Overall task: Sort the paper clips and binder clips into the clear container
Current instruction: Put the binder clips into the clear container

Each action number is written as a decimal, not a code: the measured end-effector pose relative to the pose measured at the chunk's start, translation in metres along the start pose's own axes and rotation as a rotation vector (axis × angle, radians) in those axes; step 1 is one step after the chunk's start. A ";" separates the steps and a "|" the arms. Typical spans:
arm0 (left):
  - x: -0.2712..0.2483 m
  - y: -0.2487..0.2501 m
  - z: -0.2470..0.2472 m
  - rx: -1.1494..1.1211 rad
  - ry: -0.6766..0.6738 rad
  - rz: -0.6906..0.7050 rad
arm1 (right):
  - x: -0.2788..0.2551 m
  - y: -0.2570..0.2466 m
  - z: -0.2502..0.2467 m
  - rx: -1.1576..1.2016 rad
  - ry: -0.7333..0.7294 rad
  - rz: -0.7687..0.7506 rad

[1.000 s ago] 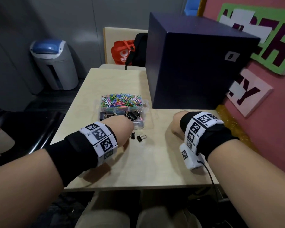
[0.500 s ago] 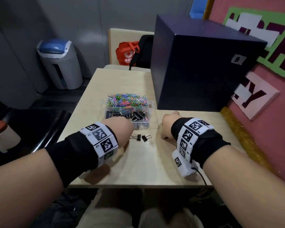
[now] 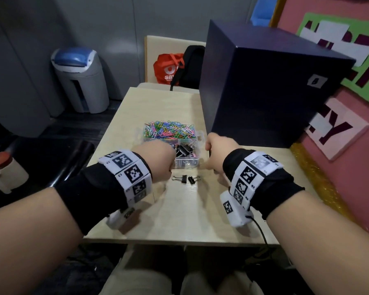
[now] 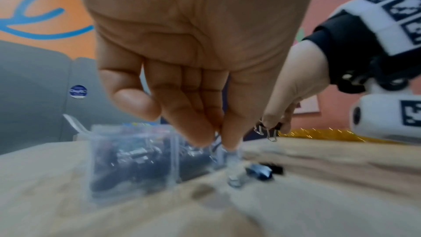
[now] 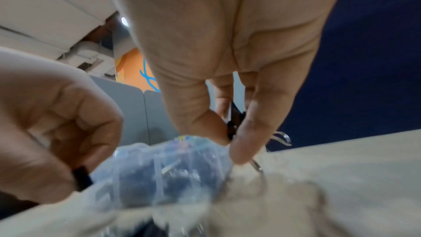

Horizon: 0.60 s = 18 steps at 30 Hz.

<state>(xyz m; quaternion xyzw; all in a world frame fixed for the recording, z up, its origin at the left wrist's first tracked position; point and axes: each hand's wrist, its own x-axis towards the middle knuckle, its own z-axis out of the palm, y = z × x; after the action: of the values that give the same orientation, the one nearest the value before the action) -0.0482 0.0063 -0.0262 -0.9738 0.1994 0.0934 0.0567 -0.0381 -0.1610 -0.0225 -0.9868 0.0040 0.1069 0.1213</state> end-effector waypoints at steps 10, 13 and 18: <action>-0.001 -0.018 -0.007 -0.185 0.220 -0.064 | -0.009 -0.028 -0.013 0.003 0.148 -0.218; -0.003 -0.004 0.005 -0.067 0.104 0.042 | -0.014 -0.030 -0.001 -0.317 -0.094 -0.257; 0.005 0.015 0.013 0.116 -0.036 0.129 | -0.018 -0.027 0.020 -0.439 -0.207 -0.269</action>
<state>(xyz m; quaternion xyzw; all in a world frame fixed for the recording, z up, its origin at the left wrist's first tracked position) -0.0521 -0.0076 -0.0410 -0.9522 0.2656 0.1027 0.1104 -0.0589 -0.1301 -0.0316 -0.9650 -0.1629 0.1882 -0.0827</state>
